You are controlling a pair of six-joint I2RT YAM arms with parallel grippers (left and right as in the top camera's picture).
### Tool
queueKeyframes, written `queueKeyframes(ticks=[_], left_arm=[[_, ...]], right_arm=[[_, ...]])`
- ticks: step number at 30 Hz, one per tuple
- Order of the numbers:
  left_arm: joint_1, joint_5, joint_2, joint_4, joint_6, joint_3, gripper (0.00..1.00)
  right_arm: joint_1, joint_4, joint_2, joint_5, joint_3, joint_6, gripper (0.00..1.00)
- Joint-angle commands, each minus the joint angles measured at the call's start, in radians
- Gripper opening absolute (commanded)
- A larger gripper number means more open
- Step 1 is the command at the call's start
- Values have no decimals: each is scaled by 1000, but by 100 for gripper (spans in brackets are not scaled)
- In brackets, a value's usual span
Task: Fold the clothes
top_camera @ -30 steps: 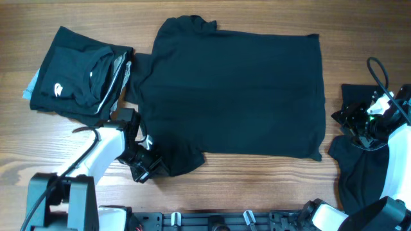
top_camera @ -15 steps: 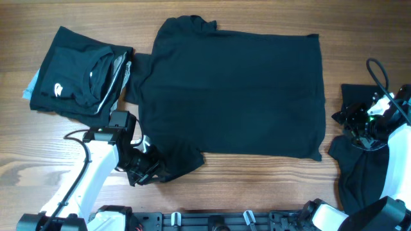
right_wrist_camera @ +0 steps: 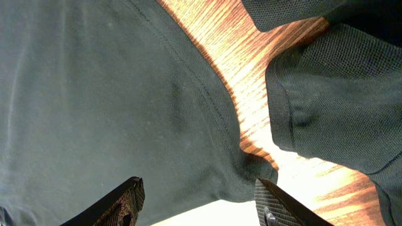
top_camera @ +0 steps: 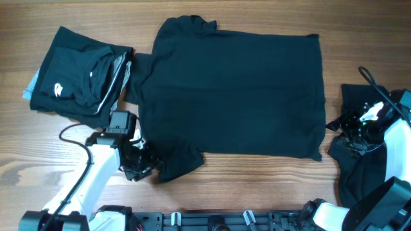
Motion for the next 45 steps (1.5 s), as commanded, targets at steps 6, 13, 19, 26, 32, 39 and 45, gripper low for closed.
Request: queueKeyframes(ticks=[6,13,19,26,32,39,45], left_arm=[[-10,60,8,117,-79,-50,40],[-10,-31,9,193,-152,-50,41],[-10,-21,9,209,-159,-50,14],[-13,42,9,204,-151,-50,35],[-37,38,9,235,-159,-102,34],[-23,51,8,253,-159,-114,4],[71,104,-20,215,-145,-62,4]], right_arm=[[5,13,10,18,-9,-2,62],[5,26,10,18,-9,-1,62],[5,32,10,18,-9,1,62],[5,34,10,21,-9,3,62],[5,41,10,21,-9,9,62],[5,39,10,25,-9,8,62],[5,-13,66,29,-11,1,56]])
